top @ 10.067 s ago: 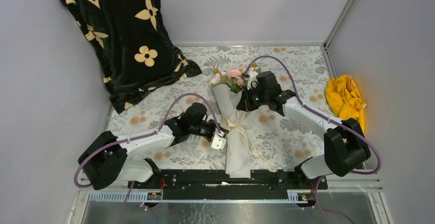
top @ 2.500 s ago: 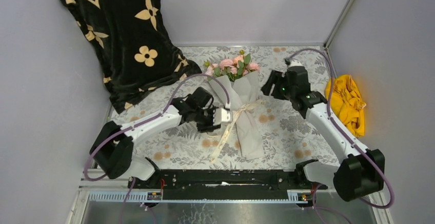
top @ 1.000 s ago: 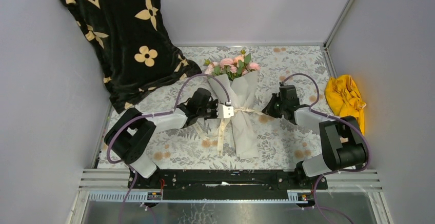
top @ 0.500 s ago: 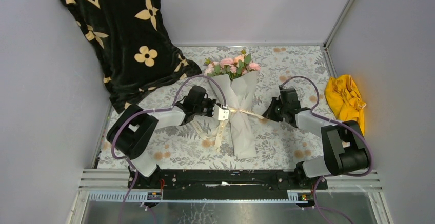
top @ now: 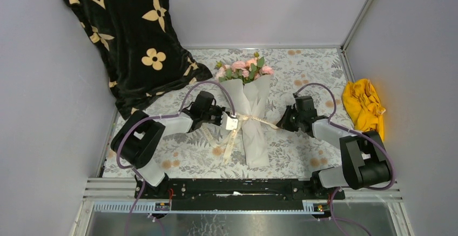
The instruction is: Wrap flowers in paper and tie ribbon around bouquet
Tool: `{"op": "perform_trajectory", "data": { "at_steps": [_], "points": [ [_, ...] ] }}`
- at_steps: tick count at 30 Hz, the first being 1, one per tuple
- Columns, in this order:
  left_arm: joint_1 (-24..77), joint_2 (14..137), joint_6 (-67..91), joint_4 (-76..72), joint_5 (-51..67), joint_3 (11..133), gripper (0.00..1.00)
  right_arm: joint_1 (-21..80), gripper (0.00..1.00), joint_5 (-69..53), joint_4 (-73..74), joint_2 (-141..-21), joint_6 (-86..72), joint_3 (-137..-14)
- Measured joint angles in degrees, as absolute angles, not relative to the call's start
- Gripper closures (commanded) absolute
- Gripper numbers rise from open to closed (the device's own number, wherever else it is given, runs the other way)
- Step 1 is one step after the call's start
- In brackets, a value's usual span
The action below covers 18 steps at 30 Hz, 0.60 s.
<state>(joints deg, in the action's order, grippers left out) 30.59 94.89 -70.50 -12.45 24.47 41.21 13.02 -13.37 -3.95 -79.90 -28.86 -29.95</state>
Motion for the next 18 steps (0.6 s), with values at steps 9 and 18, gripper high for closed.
{"op": "perform_trajectory", "data": {
  "at_steps": [9, 18],
  "points": [
    [32.0, 83.7, -68.2, -0.5, 22.5, 39.0, 0.02, 12.2, 0.01, -7.3, 12.4, -69.6, -23.4, -35.8],
    [31.6, 69.2, -45.3, 9.9, 18.8, 41.4, 0.01, 12.1, 0.0, 4.4, 17.3, -53.7, -17.7, -42.0]
  ]
}}
